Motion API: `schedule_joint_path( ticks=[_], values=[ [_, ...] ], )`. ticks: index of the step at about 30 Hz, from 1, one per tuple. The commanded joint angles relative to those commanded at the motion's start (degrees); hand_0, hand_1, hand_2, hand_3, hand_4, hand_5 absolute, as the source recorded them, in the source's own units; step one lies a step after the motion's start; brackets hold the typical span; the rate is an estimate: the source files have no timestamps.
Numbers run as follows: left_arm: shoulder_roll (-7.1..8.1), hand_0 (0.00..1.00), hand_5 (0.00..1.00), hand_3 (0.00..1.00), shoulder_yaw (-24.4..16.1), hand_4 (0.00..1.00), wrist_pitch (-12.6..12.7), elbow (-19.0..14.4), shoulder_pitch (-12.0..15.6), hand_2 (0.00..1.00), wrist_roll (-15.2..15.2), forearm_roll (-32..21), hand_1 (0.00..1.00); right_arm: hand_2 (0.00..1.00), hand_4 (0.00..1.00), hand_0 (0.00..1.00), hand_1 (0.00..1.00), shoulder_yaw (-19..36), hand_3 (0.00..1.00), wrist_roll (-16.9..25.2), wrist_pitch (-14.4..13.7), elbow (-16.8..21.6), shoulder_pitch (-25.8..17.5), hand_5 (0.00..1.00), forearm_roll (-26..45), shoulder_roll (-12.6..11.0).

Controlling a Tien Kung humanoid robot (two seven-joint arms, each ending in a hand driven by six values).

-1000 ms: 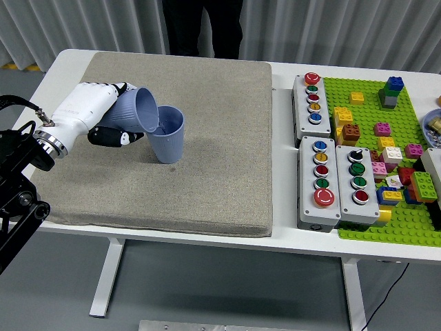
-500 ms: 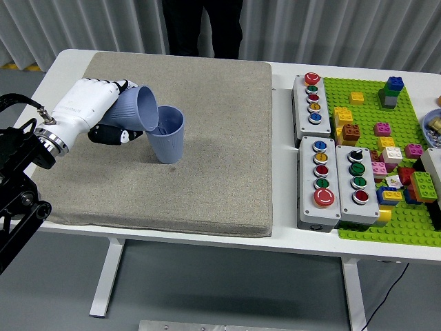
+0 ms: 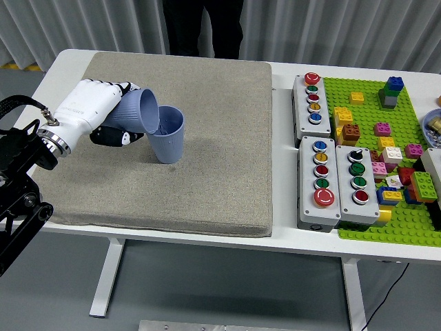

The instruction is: Pick cup pour cup place

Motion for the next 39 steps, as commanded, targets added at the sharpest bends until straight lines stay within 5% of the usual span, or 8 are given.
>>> schedule_joint_path(
  ticks=[39],
  values=[
    [1.06, 0.520, 0.239, 0.524, 2.35, 0.660, -0.93, -0.46, -2.97, 0.552, 1.74, 0.00, 0.538, 0.682, 0.439, 0.680, 0.673, -0.09, 0.642, 0.11, -0.09, 0.00, 0.36, 0.176, 0.34, -0.15]
  ],
)
